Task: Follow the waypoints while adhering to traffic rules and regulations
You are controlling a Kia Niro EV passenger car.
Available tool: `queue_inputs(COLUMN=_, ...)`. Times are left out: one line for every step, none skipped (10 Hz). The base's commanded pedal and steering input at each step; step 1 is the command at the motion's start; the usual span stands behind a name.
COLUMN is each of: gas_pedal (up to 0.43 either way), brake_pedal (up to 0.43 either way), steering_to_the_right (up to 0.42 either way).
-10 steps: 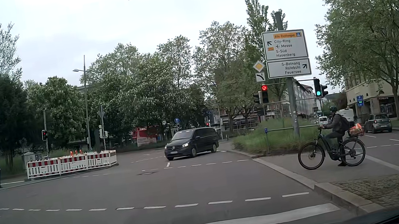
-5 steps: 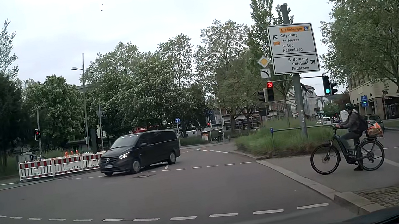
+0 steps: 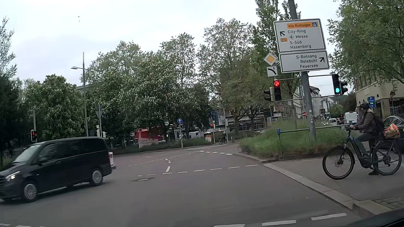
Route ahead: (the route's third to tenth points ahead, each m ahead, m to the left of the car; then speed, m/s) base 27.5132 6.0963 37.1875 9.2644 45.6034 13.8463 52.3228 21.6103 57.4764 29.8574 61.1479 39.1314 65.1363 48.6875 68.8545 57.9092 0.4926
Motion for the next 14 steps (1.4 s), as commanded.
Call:
queue_inputs(gas_pedal=0.0, brake_pedal=0.25, steering_to_the_right=-0.016)
queue_inputs(gas_pedal=0.0, brake_pedal=0.25, steering_to_the_right=-0.017)
queue_inputs(gas_pedal=0.0, brake_pedal=0.256, steering_to_the_right=-0.02)
queue_inputs(gas_pedal=0.0, brake_pedal=0.256, steering_to_the_right=-0.021)
queue_inputs(gas_pedal=0.0, brake_pedal=0.256, steering_to_the_right=-0.024)
queue_inputs(gas_pedal=0.0, brake_pedal=0.262, steering_to_the_right=-0.028)
queue_inputs(gas_pedal=0.0, brake_pedal=0.268, steering_to_the_right=-0.031)
queue_inputs(gas_pedal=0.0, brake_pedal=0.274, steering_to_the_right=-0.03)
queue_inputs(gas_pedal=0.0, brake_pedal=0.28, steering_to_the_right=-0.03)
queue_inputs(gas_pedal=0.0, brake_pedal=0.287, steering_to_the_right=-0.03)
queue_inputs(gas_pedal=0.0, brake_pedal=0.293, steering_to_the_right=-0.03)
queue_inputs(gas_pedal=0.0, brake_pedal=0.287, steering_to_the_right=-0.03)
queue_inputs(gas_pedal=0.0, brake_pedal=0.287, steering_to_the_right=-0.03)
queue_inputs(gas_pedal=0.0, brake_pedal=0.293, steering_to_the_right=-0.031)
